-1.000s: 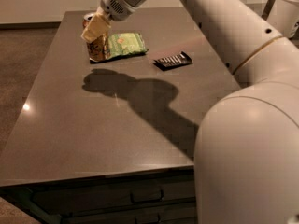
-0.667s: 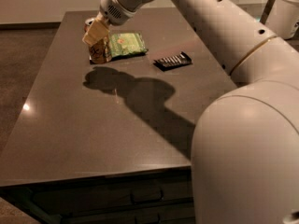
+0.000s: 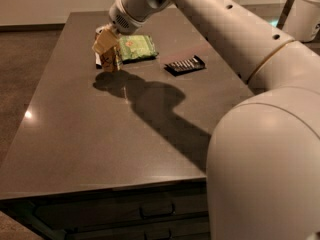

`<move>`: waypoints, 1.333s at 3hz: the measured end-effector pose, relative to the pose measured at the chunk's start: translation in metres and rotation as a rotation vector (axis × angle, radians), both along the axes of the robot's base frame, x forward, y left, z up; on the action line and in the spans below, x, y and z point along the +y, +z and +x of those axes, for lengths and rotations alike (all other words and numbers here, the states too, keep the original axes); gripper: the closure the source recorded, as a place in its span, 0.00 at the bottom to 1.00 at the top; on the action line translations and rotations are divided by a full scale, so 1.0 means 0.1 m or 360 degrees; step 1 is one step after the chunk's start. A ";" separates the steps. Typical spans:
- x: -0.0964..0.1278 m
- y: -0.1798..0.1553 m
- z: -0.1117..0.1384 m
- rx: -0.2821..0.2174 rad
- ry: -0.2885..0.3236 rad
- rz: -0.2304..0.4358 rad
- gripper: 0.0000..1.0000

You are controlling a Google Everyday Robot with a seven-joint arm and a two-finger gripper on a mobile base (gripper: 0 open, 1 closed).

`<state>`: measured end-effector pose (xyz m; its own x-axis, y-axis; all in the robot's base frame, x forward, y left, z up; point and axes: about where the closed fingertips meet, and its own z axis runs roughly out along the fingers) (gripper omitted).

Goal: Move orange can near green jalapeno chip bag

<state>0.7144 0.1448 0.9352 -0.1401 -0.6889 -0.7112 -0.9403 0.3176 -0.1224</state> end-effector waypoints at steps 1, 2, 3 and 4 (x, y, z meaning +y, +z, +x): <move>-0.05 -0.07 0.06 -0.0016 -0.0052 -0.0009 0.81; -0.12 -0.12 0.10 -0.0040 -0.0094 -0.0031 0.59; -0.20 -0.17 0.12 -0.0051 -0.0122 -0.0040 0.36; -0.25 -0.21 0.12 -0.0054 -0.0134 -0.0035 0.12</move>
Offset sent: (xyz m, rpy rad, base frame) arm 0.0154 -0.0278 -0.0147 -0.0357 -0.0513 -0.1009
